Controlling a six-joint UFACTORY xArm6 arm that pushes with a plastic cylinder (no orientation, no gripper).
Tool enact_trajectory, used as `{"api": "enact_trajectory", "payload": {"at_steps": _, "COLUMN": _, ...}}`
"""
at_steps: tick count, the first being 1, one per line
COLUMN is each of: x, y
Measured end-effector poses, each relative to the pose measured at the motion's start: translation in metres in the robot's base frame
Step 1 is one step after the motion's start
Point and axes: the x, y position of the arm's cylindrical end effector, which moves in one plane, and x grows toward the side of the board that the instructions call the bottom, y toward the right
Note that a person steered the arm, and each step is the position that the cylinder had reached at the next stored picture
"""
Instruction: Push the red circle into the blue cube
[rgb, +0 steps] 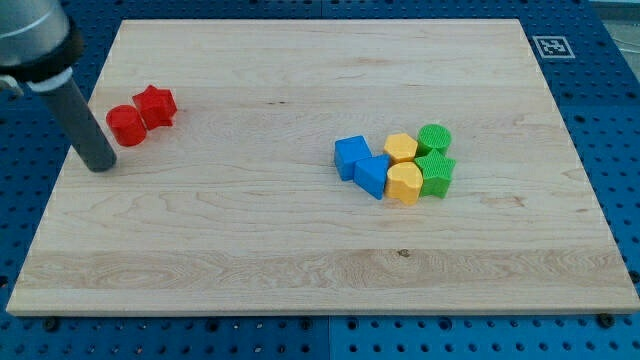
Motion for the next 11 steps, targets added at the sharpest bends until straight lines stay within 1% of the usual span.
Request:
{"api": "enact_trajectory", "payload": {"at_steps": 1, "x": -0.018, "y": -0.017}}
{"api": "enact_trajectory", "payload": {"at_steps": 2, "x": -0.024, "y": -0.01}}
{"api": "enact_trajectory", "payload": {"at_steps": 3, "x": -0.023, "y": 0.026}}
{"api": "enact_trajectory", "payload": {"at_steps": 4, "x": -0.026, "y": 0.037}}
{"api": "enact_trajectory", "payload": {"at_steps": 5, "x": -0.026, "y": 0.033}}
{"api": "enact_trajectory", "payload": {"at_steps": 6, "x": -0.041, "y": 0.016}}
{"api": "enact_trajectory", "payload": {"at_steps": 7, "x": -0.049, "y": 0.026}}
{"api": "enact_trajectory", "payload": {"at_steps": 11, "x": -0.049, "y": 0.055}}
